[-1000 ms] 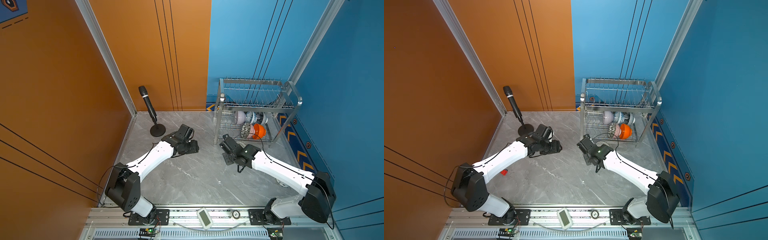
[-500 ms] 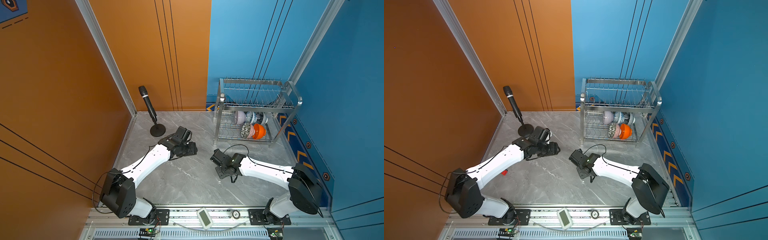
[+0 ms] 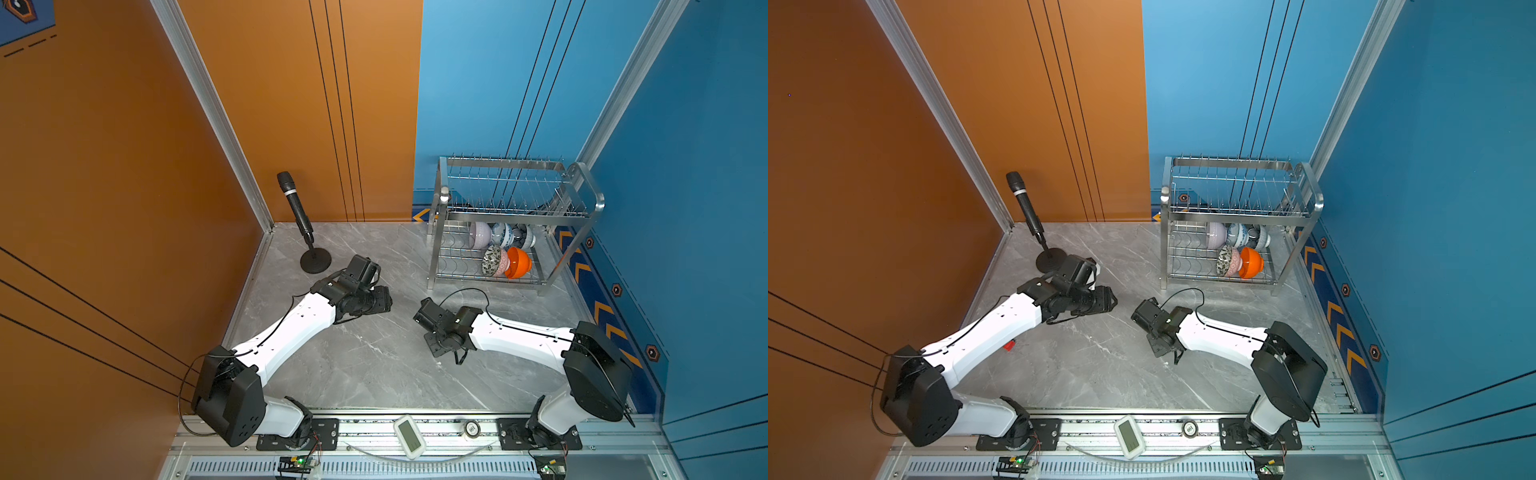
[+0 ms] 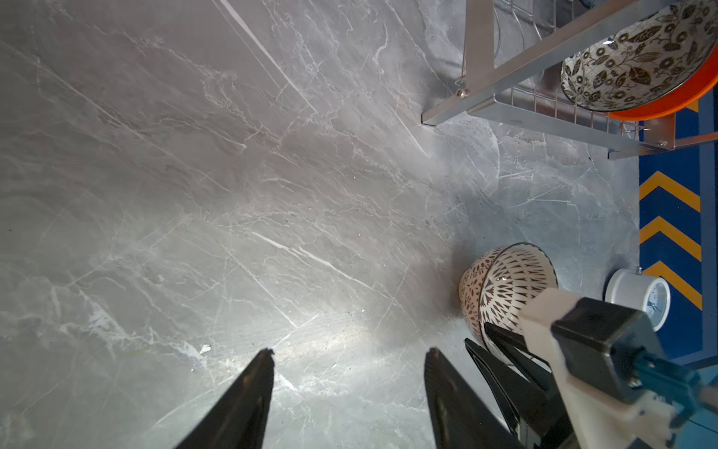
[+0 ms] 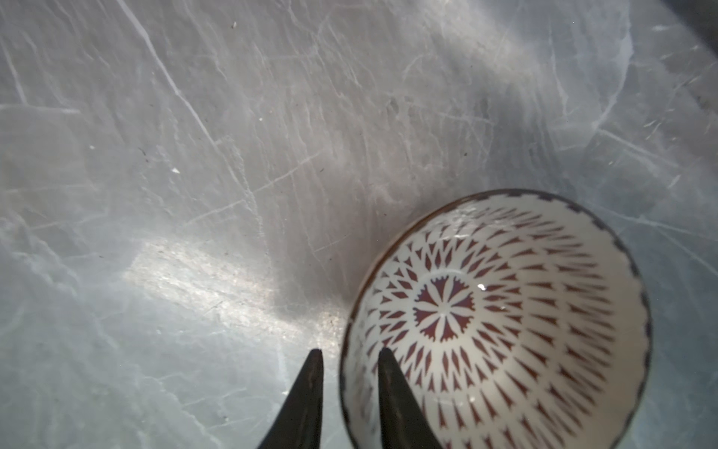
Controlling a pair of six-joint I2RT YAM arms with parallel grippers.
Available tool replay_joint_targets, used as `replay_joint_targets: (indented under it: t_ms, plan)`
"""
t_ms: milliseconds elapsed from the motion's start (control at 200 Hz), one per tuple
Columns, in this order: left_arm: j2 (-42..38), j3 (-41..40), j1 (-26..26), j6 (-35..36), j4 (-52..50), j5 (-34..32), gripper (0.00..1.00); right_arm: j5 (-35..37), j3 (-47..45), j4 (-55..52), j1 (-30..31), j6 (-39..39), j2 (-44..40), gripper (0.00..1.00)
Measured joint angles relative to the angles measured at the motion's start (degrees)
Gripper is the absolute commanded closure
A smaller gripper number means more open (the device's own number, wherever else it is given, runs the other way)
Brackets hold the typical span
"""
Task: Load bowls into a dish rack
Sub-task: Place the bowl at the center of the table.
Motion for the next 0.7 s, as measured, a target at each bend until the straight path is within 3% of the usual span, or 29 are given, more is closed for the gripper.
replay_joint_targets:
  t_ms: [200,295,481,696]
  plan:
    - [-0.04,0.00,0.00,0.02,0.00,0.02,0.36,0.02,1.99,-0.46,0.11,0.35,-0.57,0.44]
    - [0.20,0.07,-0.07,0.07,0.09,0.15,0.35,1.38,2.51,-1.77,0.15,0.96,-3.63,0.40]
    - [5.51,4.00,-2.82,1.42,0.31,1.42,0.31,3.93,1.29,-4.57,-0.74,4.85,-17.68,0.33]
    - [12.85,10.38,-8.61,3.50,1.16,6.34,0.28,6.10,-7.28,-8.63,-4.02,13.44,-34.40,0.33]
